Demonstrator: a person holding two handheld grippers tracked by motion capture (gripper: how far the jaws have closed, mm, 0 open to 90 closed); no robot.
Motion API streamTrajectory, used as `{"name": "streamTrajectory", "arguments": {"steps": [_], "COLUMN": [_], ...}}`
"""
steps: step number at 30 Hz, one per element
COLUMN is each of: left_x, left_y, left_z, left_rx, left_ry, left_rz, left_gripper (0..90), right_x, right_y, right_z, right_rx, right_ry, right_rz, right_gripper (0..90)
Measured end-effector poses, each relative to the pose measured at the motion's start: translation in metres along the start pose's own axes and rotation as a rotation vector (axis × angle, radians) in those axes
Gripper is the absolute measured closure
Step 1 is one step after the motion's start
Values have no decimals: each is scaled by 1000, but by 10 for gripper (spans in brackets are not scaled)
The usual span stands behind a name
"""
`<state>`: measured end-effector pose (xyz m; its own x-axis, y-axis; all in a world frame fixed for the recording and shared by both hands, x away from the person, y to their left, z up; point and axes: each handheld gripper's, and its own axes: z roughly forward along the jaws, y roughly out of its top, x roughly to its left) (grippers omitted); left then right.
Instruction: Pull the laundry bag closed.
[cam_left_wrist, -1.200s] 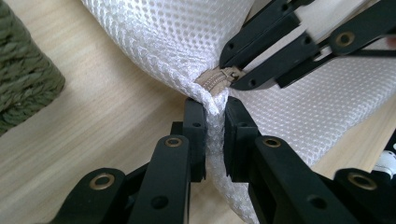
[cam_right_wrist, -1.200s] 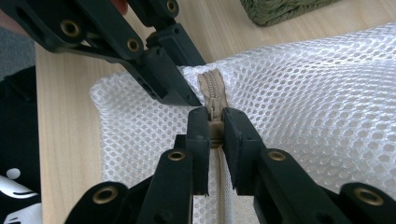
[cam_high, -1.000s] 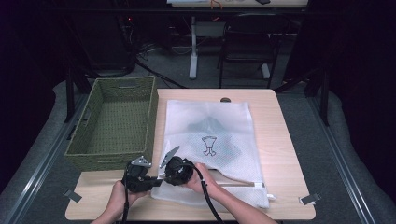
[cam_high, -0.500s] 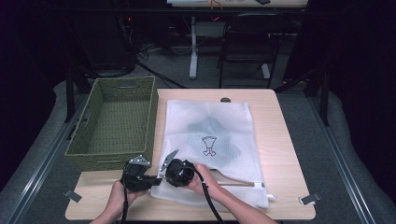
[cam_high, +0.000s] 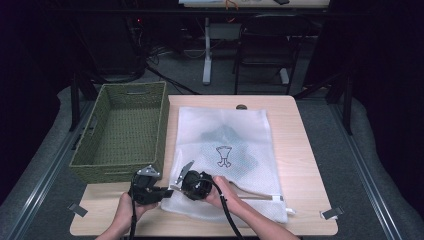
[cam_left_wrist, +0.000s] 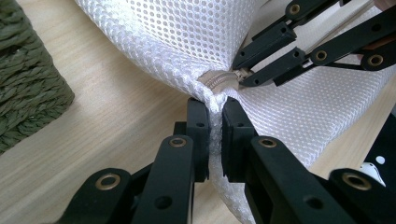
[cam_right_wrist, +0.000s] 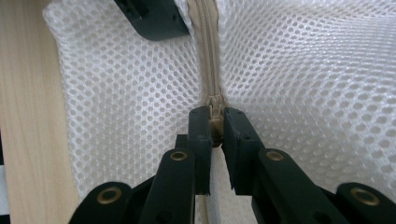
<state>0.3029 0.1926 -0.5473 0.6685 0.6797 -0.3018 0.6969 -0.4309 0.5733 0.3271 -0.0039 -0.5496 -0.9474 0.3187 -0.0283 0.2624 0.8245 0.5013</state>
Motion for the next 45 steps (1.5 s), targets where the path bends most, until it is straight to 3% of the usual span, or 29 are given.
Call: {"name": "streamTrajectory", "arguments": {"steps": [22, 45], "left_x": [0, 3], "left_y": [1, 1], "left_z": [-2, -4], "left_rx": [-1, 5], "left_ry": [2, -3], "left_rz": [8, 3], "left_gripper": [841, 841], "right_x": [-1, -7], "right_y": [-17, -45], "right_z": [-7, -26], "right_rx": [84, 114], "right_ry": [-38, -52], "right_rz": [-22, -5], "right_gripper": [820, 820]}}
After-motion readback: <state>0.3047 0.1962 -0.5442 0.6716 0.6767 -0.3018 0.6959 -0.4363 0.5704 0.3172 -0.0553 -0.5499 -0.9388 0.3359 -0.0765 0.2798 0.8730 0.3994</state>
